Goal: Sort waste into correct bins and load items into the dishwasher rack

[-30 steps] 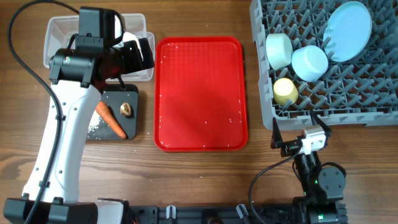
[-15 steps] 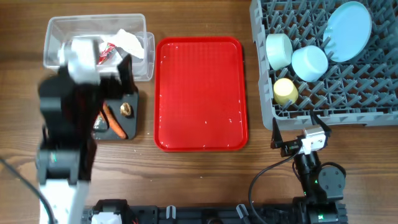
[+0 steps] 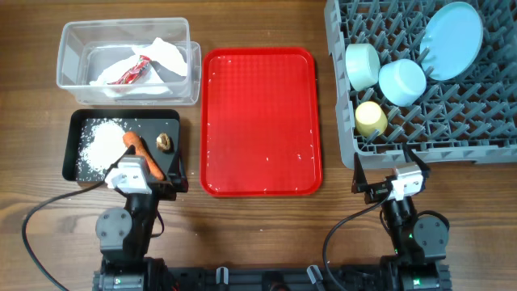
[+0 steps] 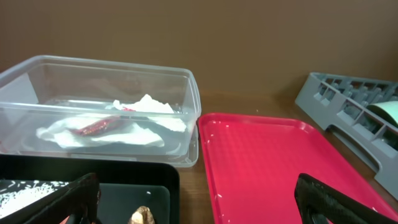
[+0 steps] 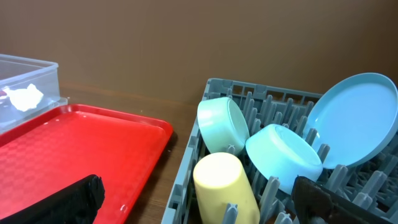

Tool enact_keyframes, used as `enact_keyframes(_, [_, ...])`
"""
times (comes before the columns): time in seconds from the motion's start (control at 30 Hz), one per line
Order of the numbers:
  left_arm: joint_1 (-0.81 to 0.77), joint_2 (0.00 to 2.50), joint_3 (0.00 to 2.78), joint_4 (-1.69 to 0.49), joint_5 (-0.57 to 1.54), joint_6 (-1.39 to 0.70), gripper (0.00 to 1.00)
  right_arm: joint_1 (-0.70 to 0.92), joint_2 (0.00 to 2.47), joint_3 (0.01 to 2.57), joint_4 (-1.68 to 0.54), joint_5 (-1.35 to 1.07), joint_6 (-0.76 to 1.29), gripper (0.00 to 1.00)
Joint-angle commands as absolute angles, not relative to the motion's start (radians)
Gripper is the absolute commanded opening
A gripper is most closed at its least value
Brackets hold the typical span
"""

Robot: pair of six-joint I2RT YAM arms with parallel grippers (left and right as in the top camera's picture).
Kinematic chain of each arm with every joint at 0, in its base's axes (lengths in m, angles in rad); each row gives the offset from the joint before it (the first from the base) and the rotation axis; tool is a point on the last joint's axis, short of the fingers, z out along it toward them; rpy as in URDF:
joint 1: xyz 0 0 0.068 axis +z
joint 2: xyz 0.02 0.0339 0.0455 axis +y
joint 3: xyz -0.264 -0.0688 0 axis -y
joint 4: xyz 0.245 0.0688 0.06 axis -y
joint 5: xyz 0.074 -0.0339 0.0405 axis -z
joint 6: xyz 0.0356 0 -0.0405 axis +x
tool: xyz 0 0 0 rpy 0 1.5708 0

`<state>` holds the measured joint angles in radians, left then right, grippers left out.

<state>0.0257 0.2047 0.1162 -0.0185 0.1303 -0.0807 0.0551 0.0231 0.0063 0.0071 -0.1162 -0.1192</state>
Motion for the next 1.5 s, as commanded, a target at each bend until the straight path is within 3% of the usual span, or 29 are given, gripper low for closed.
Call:
enact_keyframes(0.0, [0.031,0.13,0.07,-0.018,0.113,-0.091,1.0,0.053,0.021,0.005,0.01,-0.132,-0.105,1.0])
enact_keyframes(0.23, [0.031,0.003,0.006,-0.066,0.114,-0.091,1.0,0.053,0.021,0.005,0.01,-0.132,-0.105,1.0])
enact_keyframes(1.47, [0.03,0.007,0.006,-0.067,0.114,-0.091,1.0,0.053,0.021,0.005,0.01,-0.132,-0.104,1.0])
